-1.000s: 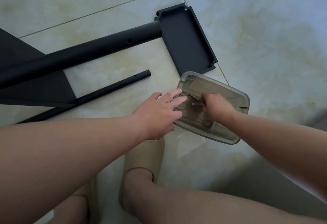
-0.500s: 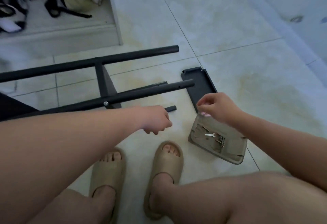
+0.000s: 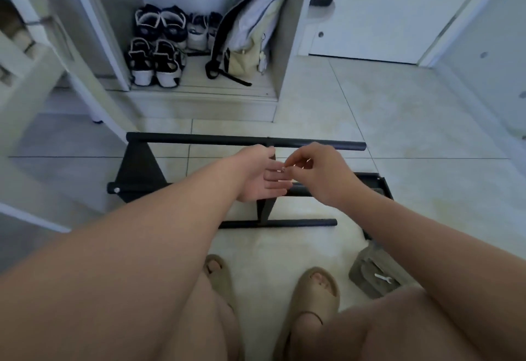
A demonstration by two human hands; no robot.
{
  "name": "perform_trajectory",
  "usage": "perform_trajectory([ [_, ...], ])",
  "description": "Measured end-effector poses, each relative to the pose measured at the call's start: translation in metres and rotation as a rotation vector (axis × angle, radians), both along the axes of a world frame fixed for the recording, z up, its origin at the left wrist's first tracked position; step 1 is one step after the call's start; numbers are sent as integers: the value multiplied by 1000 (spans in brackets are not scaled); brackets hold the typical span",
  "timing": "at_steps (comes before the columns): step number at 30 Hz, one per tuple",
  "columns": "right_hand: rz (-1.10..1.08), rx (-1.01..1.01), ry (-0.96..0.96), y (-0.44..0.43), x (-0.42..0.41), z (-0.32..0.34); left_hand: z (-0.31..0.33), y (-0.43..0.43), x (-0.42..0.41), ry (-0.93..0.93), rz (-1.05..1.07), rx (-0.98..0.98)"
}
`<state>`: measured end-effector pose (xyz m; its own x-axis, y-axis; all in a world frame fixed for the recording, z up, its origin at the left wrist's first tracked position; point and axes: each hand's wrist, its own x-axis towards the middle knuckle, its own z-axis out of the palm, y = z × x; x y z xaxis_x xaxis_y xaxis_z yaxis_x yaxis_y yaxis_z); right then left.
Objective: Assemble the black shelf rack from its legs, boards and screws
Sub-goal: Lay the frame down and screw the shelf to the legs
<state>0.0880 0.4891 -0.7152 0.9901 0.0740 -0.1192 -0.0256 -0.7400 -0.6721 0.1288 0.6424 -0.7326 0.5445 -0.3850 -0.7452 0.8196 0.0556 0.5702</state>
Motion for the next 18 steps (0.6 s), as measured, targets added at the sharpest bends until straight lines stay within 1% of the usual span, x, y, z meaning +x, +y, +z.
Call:
perform_trajectory([
  [3, 32, -3, -3, 18, 8, -4, -1, 10, 6, 53, 2, -37],
  [7, 15, -54, -41, 18, 25, -5, -16, 28, 19, 106, -1, 59],
  [11, 74, -177, 63, 7, 30, -27, -32, 45, 28, 112, -16, 119],
  [15, 138, -348, 161, -3, 32, -58, -43, 44, 39, 81, 21, 110],
  [17, 201, -422, 153, -8, 35, -67, -47, 39, 44, 14, -4, 168],
  [18, 232, -455, 137, -10, 37, -71, -43, 36, 44, -29, -5, 232],
])
